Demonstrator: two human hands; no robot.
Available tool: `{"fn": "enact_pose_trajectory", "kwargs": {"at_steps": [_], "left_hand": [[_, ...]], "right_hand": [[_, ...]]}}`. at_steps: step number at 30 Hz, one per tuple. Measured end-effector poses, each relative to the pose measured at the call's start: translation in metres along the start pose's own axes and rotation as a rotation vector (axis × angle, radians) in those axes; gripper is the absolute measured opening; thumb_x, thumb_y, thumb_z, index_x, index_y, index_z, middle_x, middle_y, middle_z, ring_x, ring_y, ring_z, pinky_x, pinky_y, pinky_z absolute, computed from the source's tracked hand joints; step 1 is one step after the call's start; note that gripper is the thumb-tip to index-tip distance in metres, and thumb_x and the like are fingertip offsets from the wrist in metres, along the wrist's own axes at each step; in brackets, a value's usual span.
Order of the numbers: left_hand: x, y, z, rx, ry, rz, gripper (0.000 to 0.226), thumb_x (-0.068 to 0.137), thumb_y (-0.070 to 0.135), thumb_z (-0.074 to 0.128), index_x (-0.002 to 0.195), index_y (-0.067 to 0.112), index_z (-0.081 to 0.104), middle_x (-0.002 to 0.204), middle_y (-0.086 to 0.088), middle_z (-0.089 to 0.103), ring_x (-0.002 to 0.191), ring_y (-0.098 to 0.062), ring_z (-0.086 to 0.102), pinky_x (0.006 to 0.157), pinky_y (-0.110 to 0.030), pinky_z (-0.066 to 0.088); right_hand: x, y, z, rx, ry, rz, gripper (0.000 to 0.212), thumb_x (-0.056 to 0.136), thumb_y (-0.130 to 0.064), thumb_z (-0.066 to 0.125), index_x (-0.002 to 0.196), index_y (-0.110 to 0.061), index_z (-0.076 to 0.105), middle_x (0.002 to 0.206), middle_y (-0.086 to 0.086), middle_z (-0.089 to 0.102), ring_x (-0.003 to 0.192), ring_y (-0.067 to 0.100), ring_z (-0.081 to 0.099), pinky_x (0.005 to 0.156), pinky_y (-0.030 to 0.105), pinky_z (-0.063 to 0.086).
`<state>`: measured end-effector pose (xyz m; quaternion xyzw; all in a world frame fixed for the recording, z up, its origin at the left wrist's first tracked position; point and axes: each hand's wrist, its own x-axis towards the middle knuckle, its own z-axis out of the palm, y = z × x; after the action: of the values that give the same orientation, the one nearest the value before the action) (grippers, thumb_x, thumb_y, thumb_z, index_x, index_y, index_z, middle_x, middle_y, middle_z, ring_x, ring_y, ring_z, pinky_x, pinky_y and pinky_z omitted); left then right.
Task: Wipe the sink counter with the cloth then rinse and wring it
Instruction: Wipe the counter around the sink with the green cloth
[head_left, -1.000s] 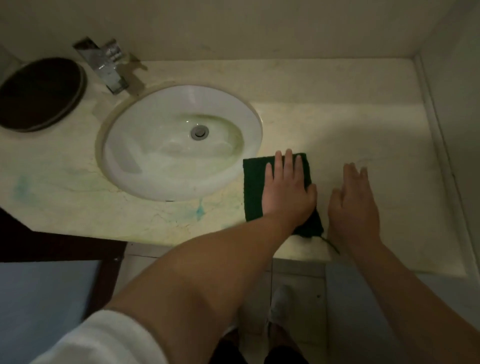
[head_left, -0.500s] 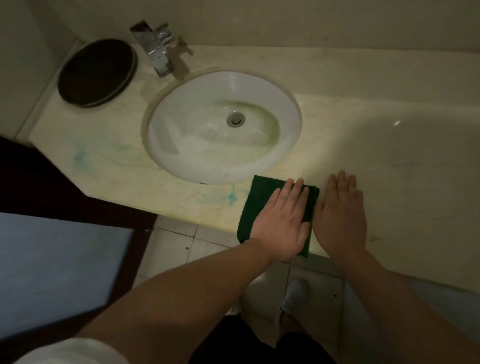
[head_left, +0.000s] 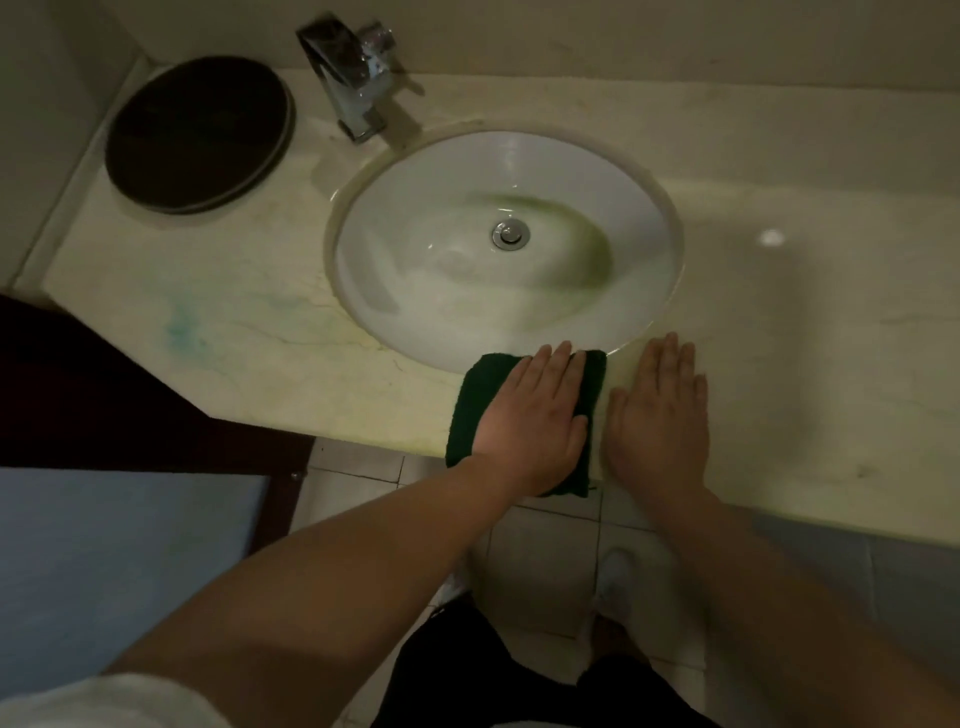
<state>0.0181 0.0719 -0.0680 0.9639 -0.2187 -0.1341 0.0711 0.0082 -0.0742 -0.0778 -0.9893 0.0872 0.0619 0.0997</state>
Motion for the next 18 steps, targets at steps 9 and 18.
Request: {"fn": "enact_pose_trajectory", "kwargs": {"at_steps": [9, 18], "left_hand": [[-0.05, -0.16, -0.022, 0.025, 0.088, 0.017, 0.063, 0.092, 0.038, 0.029, 0.145, 0.005, 0.038, 0.144, -0.017, 0.047, 0.136, -0.033, 0.037, 0.118, -0.046, 0.019], [-0.041, -0.109, -0.025, 0.021, 0.043, -0.074, 0.066, 0.094, 0.043, 0.027, 0.15, 0.008, 0.026, 0.155, -0.017, 0.031, 0.144, -0.035, 0.021, 0.119, -0.051, 0.01]], "right_hand": [[-0.007, -0.025, 0.001, -0.048, 0.082, 0.128, 0.066, 0.094, -0.032, 0.026, 0.15, 0.002, 0.02, 0.158, 0.021, 0.023, 0.146, 0.036, 0.019, 0.119, 0.049, 0.018], [-0.01, -0.075, 0.016, 0.023, 0.132, 0.309, 0.068, 0.092, -0.031, 0.024, 0.151, 0.002, 0.018, 0.159, 0.019, 0.021, 0.147, 0.034, 0.017, 0.12, 0.048, 0.013]]}}
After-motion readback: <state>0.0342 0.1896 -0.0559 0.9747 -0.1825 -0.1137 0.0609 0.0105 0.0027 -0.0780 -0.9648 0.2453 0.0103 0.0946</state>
